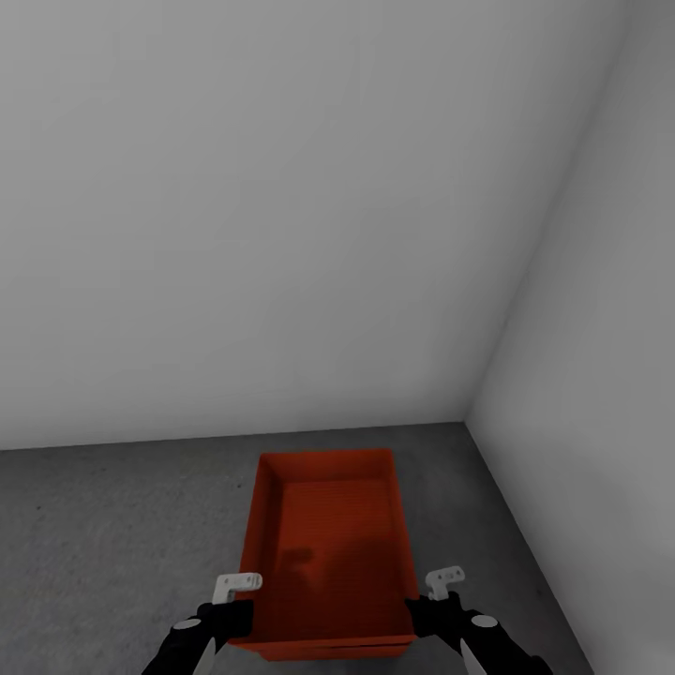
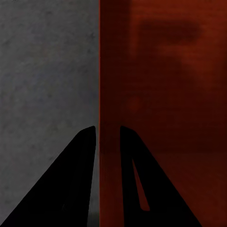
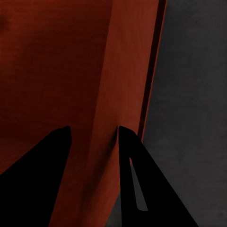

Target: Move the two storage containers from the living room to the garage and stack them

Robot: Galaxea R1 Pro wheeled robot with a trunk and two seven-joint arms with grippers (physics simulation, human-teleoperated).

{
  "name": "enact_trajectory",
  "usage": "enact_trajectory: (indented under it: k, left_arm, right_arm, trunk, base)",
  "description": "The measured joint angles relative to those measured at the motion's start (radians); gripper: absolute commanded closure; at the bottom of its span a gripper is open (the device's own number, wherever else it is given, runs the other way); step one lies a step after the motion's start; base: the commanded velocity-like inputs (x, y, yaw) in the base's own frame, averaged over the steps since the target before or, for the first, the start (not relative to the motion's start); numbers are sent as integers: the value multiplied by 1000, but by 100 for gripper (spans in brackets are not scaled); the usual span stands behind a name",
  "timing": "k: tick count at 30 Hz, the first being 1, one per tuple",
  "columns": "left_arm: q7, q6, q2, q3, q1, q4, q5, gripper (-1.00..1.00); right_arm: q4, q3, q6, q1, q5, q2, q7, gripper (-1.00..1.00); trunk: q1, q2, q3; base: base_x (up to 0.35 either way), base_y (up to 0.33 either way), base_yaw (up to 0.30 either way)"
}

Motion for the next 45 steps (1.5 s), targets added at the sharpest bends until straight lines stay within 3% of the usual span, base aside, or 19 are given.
enact_trajectory:
  k: [6,18,22,45]
  left_arm:
    - [2,1,-1,-1,0,0,0,100]
    - [2,0,-2,-1,0,0,1,100]
    - [5,19,-2,-2,-1,-13,-2,100]
    - [5,19,-1,-3,-1,-12,0,100]
  right_arm:
    - [0,-1,0,0,1,-1,2,100]
    - [0,-1,0,0,0,-2,2,100]
    - [2,-10,0,0,6,0,7,100]
    - [3,-11,0,-1,7,0,8,100]
  trunk:
    - [11,-21,-9]
    - [11,-21,-9]
    - [26,-49,-22]
    - [26,-49,-22]
  base:
    - [0,0,0]
    - [0,0,0]
    - [0,0,0]
    - [0,0,0]
